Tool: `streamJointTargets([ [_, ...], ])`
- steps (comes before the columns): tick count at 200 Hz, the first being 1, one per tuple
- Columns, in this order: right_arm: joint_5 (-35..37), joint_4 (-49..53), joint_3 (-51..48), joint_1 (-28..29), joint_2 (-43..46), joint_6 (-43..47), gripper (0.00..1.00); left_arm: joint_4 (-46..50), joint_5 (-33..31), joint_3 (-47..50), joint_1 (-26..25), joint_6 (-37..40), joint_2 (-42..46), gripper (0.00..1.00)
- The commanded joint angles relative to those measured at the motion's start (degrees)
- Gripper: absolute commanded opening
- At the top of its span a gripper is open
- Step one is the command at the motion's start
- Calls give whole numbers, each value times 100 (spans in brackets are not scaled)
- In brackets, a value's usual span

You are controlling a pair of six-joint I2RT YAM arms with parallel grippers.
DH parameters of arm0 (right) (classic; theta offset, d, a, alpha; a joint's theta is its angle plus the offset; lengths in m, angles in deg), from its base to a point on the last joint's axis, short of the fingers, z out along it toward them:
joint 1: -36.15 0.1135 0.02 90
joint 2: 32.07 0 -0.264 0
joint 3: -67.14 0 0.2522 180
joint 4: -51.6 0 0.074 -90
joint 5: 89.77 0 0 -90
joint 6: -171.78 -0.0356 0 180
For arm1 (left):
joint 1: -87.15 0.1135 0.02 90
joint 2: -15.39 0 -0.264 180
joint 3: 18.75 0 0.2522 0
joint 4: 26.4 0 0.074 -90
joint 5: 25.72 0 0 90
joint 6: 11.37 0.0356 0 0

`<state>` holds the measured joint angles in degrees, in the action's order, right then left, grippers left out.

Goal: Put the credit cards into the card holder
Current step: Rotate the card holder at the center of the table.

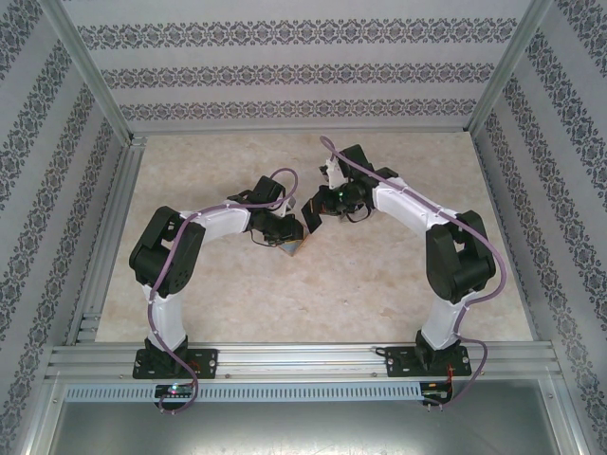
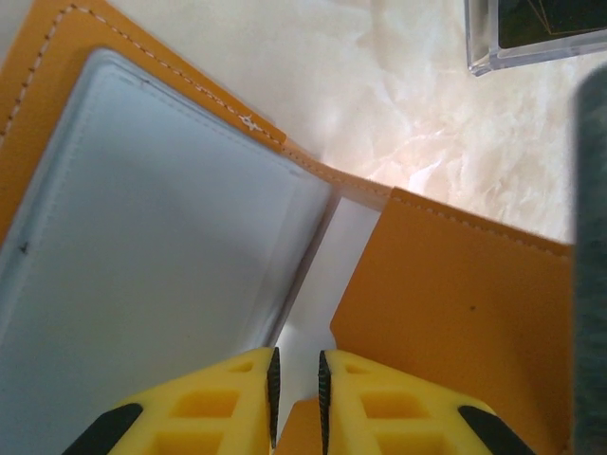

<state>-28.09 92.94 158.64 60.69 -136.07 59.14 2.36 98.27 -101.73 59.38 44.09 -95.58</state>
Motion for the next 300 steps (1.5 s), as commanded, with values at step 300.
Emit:
streamJointTargets([
  [300,1377,115,-601,179,-751,697,8,-138,-172,1047,748,185,177,23],
])
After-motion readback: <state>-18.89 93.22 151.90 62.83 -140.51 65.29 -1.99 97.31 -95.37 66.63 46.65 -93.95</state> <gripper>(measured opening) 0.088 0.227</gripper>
